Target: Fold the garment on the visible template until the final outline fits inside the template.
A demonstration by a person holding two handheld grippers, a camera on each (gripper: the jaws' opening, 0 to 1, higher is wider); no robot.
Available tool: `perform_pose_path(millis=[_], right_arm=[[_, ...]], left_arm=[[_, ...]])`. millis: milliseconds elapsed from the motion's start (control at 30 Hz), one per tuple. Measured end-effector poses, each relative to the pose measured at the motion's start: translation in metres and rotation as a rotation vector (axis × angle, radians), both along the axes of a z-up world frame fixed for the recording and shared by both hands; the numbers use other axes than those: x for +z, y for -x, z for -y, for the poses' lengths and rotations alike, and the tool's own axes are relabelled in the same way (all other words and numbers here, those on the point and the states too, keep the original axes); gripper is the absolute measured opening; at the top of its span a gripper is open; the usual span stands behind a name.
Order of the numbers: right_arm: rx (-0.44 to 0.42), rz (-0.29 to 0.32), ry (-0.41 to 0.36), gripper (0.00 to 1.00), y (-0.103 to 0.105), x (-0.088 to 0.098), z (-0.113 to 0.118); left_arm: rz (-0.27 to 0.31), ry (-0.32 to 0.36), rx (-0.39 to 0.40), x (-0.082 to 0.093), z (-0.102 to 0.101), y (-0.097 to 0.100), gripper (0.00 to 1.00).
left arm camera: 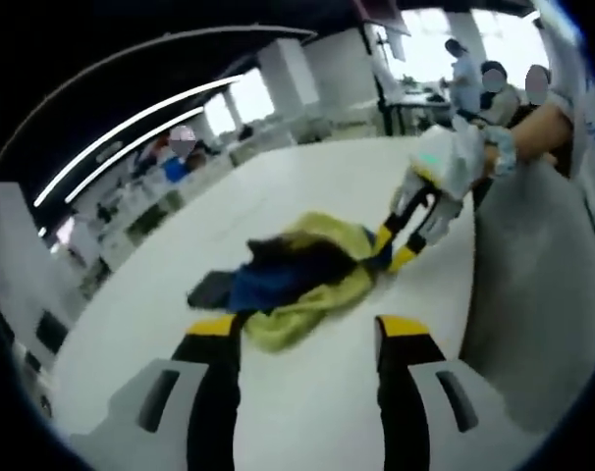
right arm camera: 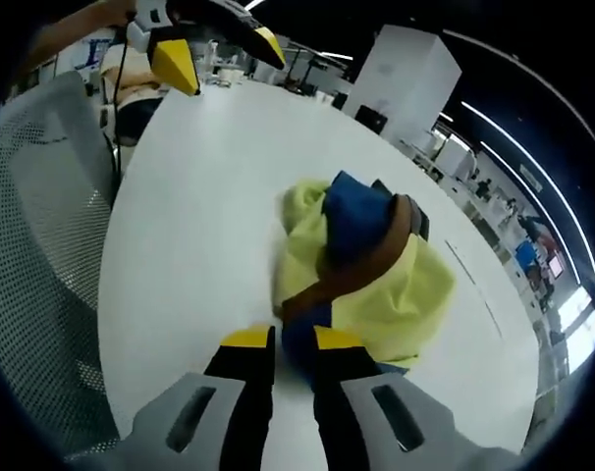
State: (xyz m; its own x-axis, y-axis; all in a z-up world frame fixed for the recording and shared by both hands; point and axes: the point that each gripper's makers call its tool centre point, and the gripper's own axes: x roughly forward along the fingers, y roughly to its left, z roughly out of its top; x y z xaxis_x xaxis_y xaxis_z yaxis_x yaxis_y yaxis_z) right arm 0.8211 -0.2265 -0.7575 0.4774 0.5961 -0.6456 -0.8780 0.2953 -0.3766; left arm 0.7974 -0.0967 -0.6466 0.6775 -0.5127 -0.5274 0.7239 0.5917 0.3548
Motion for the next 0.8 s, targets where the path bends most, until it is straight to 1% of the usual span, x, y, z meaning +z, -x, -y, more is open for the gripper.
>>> perform_pose_path(millis=[67,133,233,267,300,333,433,600,667,800], right_arm=[[0.0,0.005,0.004,0.14,-0.001,0.0,0.001],[0.0,0.006,0.004,0.14,-0.001,-0.001,0.001],[0.01,0.02,-0.005,0.14,-0.001,0.001,-0.002],[0.011,0.024,-0.004,0.14,-0.001,0.001,-0.002],[0.019,0.038,0.014,0.13,-0.002,0.0,-0.001],[0.027,0.049,0.025,0.13,-0.002,0.0,-0.001],[0.028,0.05,0.021,0.12,-0.002,0.001,-0.002],[0.025,0.049,0.019,0.12,-0.003,0.002,-0.002],[0.027,0.052,0.023,0.12,-0.003,0.002,-0.001],[0.031,0.057,0.026,0.11,-0.003,0.003,-0.002]], left_arm=[[0.012,-0.017,-0.014,-0.002,0.002,-0.005,0.51],[0.016,-0.035,-0.022,-0.004,0.002,-0.008,0.48],[0.043,-0.102,-0.054,-0.006,0.005,-0.018,0.46],[0.04,-0.111,-0.065,-0.007,0.007,-0.019,0.46],[0.038,-0.116,-0.075,-0.007,0.008,-0.021,0.45],[0.047,-0.124,-0.087,-0.006,0.011,-0.024,0.45],[0.063,-0.148,-0.117,-0.006,0.016,-0.033,0.43],[0.125,-0.235,-0.171,-0.008,0.023,-0.05,0.39],[0.133,-0.259,-0.191,-0.01,0.025,-0.056,0.39],[0.17,-0.328,-0.234,-0.013,0.028,-0.07,0.37]])
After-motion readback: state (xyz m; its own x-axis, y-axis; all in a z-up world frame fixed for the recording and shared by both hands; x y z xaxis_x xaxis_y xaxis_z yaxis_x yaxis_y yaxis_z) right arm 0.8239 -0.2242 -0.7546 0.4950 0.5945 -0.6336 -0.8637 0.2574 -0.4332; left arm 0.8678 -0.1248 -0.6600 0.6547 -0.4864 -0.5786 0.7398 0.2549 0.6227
